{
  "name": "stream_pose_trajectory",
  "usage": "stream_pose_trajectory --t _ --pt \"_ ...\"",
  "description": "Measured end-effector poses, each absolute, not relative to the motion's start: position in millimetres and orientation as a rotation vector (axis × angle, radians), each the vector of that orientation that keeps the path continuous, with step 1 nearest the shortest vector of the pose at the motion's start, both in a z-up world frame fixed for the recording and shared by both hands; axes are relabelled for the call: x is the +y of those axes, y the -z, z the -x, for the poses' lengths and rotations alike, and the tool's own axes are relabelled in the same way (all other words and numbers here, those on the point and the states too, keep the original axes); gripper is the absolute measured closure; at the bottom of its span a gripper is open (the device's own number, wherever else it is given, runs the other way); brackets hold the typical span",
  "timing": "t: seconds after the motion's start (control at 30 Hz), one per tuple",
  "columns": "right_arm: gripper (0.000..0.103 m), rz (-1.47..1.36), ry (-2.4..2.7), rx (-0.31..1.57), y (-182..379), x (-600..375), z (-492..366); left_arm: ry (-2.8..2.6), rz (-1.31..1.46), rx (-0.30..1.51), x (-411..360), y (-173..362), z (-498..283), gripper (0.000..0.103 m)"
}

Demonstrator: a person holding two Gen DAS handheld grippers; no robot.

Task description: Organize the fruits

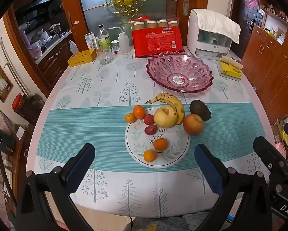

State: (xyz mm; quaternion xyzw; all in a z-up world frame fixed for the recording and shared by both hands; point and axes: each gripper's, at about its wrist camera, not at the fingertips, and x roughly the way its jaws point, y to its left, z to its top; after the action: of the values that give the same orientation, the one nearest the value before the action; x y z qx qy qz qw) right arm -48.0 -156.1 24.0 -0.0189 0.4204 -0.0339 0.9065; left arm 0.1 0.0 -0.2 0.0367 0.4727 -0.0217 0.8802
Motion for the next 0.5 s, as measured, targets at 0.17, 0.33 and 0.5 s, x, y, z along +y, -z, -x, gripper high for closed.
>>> stream_pose_trajectory --t 0.17,0.33,0.5 --pt "0.006 0.046 0.075 0.872 -23.2 -157.2 47.9 0.044 -0.075 0.984 0.2 -0.1 0.2 0.001" --pt "0.006 0.041 0.071 0.872 -23.1 -157.6 48.3 0.063 -0.084 0.987 -7.5 3.2 -0.1 0.001" --pt "0.006 0.035 0.069 0.874 -23.6 -158.6 49.6 0.08 -0.089 0.971 -7.6 -2.1 6.6 0.001"
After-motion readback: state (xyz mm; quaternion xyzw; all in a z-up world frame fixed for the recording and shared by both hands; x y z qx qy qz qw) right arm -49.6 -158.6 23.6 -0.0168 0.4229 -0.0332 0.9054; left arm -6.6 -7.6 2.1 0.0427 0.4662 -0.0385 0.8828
